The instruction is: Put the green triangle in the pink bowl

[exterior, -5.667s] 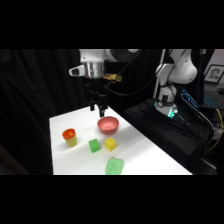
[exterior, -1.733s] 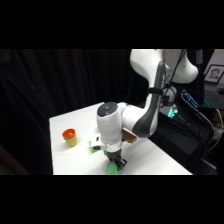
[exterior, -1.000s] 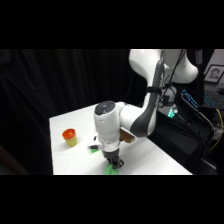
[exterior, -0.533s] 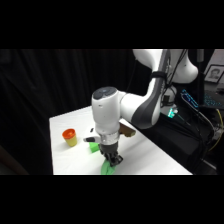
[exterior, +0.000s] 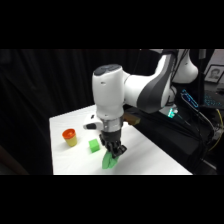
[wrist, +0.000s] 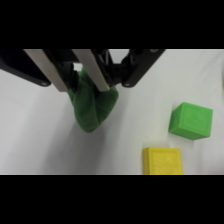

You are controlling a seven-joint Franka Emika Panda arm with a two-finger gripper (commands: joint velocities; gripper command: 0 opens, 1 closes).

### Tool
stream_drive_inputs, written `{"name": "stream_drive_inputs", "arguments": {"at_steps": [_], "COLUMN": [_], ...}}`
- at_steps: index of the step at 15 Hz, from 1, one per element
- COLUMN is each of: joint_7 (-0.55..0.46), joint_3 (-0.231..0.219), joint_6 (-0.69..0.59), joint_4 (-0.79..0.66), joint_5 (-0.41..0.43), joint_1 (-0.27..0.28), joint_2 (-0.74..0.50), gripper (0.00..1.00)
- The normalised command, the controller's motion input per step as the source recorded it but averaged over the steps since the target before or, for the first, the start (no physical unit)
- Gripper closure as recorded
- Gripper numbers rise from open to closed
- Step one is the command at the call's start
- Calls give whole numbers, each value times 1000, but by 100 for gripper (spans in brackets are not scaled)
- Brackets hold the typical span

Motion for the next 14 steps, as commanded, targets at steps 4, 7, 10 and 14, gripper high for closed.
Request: {"name": "stream_drive_inputs", "arguments": {"at_steps": [4,7,10,14], "joint_7": [37,-65,-142,-204], "joint_3": [-2,-17,-45,-61], "joint_6": [-53,1,20,24], "joint_4": [-327,-334,-300,-245], "joint_5": [-47,60,126,180], "joint_1": [-62,-147,-172,-160], "joint_2": [-428,-397,-343,-293], "gripper": [93,93,93,93]}}
